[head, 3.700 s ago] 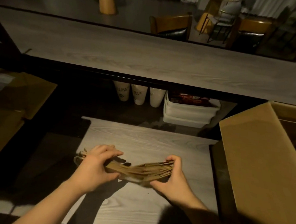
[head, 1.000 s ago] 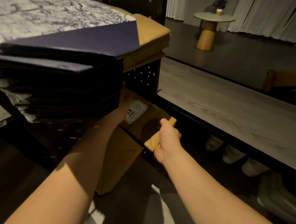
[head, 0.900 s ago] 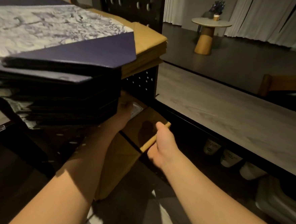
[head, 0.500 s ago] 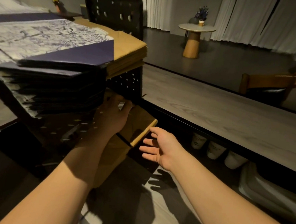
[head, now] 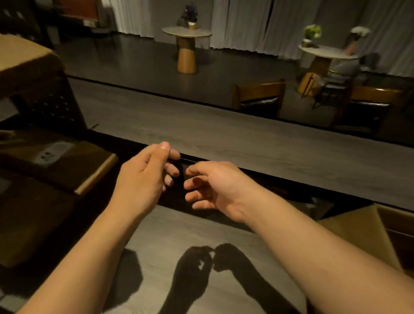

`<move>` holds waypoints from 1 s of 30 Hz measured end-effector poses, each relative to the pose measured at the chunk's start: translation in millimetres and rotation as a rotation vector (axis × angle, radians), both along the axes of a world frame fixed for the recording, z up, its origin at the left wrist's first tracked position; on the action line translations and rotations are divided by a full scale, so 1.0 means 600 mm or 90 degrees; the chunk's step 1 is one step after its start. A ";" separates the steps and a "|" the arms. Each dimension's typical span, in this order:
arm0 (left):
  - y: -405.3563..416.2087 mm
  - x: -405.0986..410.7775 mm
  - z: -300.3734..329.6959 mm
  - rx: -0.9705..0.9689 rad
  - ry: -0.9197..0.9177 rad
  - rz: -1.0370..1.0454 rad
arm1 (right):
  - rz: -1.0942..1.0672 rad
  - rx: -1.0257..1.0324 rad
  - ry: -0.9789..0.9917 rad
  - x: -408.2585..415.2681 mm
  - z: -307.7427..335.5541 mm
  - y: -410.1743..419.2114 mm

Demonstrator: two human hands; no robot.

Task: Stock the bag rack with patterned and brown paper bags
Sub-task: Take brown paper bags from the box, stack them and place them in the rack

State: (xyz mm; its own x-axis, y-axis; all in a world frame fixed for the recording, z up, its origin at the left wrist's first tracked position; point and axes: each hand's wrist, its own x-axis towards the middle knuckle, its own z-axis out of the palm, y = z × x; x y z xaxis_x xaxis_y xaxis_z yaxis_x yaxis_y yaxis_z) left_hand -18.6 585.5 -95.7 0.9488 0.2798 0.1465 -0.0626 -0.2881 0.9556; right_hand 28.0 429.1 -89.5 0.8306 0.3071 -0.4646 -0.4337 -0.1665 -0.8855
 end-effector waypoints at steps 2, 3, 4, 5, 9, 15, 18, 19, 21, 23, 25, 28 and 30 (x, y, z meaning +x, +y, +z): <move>-0.067 0.003 0.007 -0.001 0.031 -0.101 | 0.002 -0.017 -0.028 -0.017 0.023 -0.069; -0.102 0.004 0.011 -0.007 0.039 -0.140 | -0.002 -0.024 -0.040 -0.026 0.035 -0.103; -0.128 0.005 0.016 -0.024 0.043 -0.167 | -0.007 -0.030 -0.049 -0.033 0.045 -0.130; -0.167 0.006 0.020 -0.055 0.048 -0.195 | -0.020 -0.039 -0.061 -0.044 0.054 -0.169; -0.292 0.001 0.044 -0.111 0.069 -0.296 | -0.068 -0.075 -0.113 -0.079 0.085 -0.301; -0.482 -0.019 0.066 -0.069 0.070 -0.451 | -0.182 -0.120 -0.137 -0.137 0.108 -0.542; -0.560 -0.029 0.067 -0.057 0.066 -0.497 | -0.260 -0.138 -0.127 -0.161 0.100 -0.646; -0.585 -0.032 0.066 -0.045 0.067 -0.502 | -0.278 -0.146 -0.127 -0.166 0.094 -0.673; -0.628 -0.035 0.059 -0.032 0.074 -0.502 | -0.292 -0.144 -0.121 -0.172 0.076 -0.714; -0.670 -0.036 0.049 -0.004 0.084 -0.501 | -0.285 -0.163 -0.104 -0.173 0.057 -0.747; -0.709 -0.037 0.036 0.063 0.082 -0.495 | -0.258 -0.209 -0.093 -0.170 0.036 -0.779; -0.740 -0.042 0.002 0.134 0.086 -0.478 | -0.140 -0.364 -0.114 -0.155 -0.008 -0.810; -0.746 -0.043 -0.023 0.162 0.115 -0.473 | -0.023 -0.493 -0.113 -0.142 -0.049 -0.823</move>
State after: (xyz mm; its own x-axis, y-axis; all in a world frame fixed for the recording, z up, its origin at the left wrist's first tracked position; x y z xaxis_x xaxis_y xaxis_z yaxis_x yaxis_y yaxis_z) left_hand -44.1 137.7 -109.4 0.8887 -0.4555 -0.0527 -0.1743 -0.4418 0.8800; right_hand -57.4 -64.7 -118.6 0.9153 -0.0781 -0.3951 -0.3144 -0.7517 -0.5797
